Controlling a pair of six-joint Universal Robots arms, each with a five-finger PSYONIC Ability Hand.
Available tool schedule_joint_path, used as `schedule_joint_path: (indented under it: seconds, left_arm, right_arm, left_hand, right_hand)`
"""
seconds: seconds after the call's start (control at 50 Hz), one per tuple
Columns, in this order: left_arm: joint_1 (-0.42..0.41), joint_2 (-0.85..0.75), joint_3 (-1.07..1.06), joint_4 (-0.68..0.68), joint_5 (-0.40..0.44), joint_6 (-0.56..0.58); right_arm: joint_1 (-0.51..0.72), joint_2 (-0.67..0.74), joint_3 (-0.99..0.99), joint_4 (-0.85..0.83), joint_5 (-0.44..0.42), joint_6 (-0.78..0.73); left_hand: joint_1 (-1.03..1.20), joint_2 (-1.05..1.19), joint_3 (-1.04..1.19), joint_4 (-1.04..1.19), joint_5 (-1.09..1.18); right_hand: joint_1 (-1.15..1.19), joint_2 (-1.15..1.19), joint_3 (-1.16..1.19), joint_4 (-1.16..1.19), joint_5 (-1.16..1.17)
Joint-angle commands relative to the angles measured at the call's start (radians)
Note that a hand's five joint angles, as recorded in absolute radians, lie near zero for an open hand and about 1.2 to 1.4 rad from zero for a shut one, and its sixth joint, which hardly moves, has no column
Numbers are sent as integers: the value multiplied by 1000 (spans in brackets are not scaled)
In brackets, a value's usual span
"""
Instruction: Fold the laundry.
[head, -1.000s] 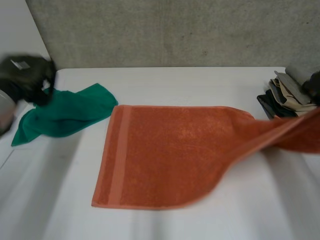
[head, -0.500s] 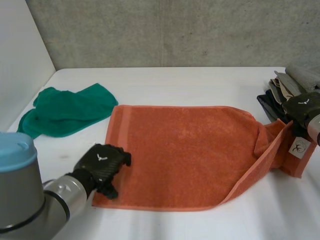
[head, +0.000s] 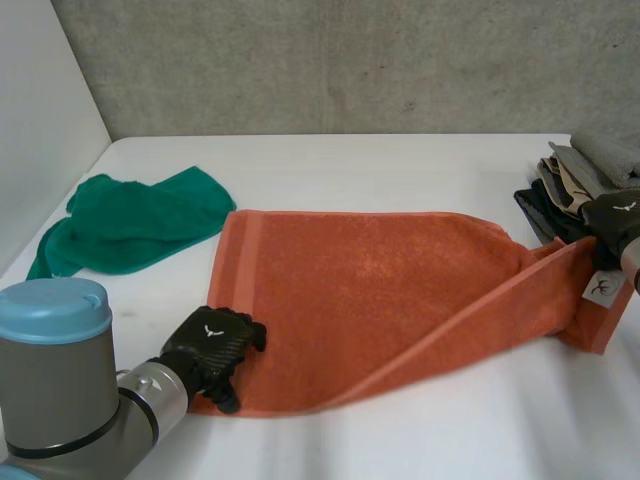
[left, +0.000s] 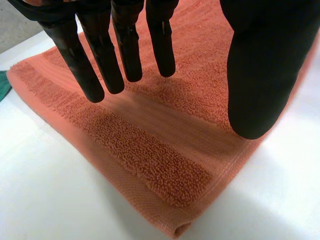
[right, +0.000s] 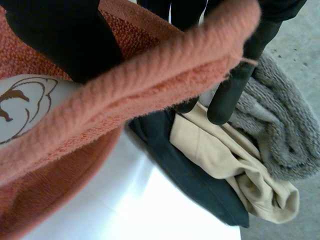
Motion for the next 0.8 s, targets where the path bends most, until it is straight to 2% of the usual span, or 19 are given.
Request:
schedule_joint_path:
  seconds: [0.02, 0.24, 0.3, 0.32, 0.36, 0.46, 0.48, 0.52, 0.66, 0.8]
  left_arm:
    - [-2, -5, 1, -2, -1, 0]
    - [-5, -8, 8, -1, -3, 0]
    - [-5, -37, 24, 19, -10, 0]
    - [-5, -63, 36, 41, -29, 1]
    - [-5, -88, 50, 65, -55, 3]
    - [-3, -93, 73, 111, -187, 4]
    - [-2, -53, 74, 116, -231, 4]
    - [0, 14, 71, 119, -251, 4]
    - [14, 280, 82, 113, -248, 9]
    - [77, 538, 146, 49, -244, 38]
  right_arm:
    - [-38, 2, -3, -12, 0, -11]
    - [-47, 26, -11, -7, 0, -13]
    - [-47, 25, -9, -7, 0, -13]
    - [-47, 25, -9, -7, 0, -13]
    - [-48, 23, -6, -4, -2, -13]
    - [-44, 11, 6, 7, -11, -23]
    - [-42, 6, 9, 13, -11, -31]
    - [-44, -41, 23, 55, -13, -69]
    - [-42, -297, 55, 291, -17, -246]
    - [-45, -539, 15, 456, -48, -322]
  left_hand:
    - [46, 51, 49, 65, 70]
    - [60, 65, 64, 80, 84]
    - [300, 305, 304, 320, 324]
    - [545, 550, 549, 565, 569]
    - [880, 885, 884, 900, 904]
    - [882, 887, 886, 901, 906]
    - [882, 887, 886, 901, 906]
    - [882, 887, 886, 901, 906]
    - [882, 887, 886, 901, 906]
    - [882, 887, 886, 901, 906]
  right_hand:
    - [259, 224, 205, 195, 224]
    - [259, 224, 205, 195, 224]
    - [259, 224, 205, 195, 224]
    - [259, 224, 205, 195, 224]
    - [259, 224, 205, 195, 224]
    - [259, 224, 205, 195, 224]
    - [259, 224, 205, 195, 224]
    - [259, 224, 205, 195, 224]
    - [259, 224, 205, 195, 224]
    - [259, 224, 205, 195, 224]
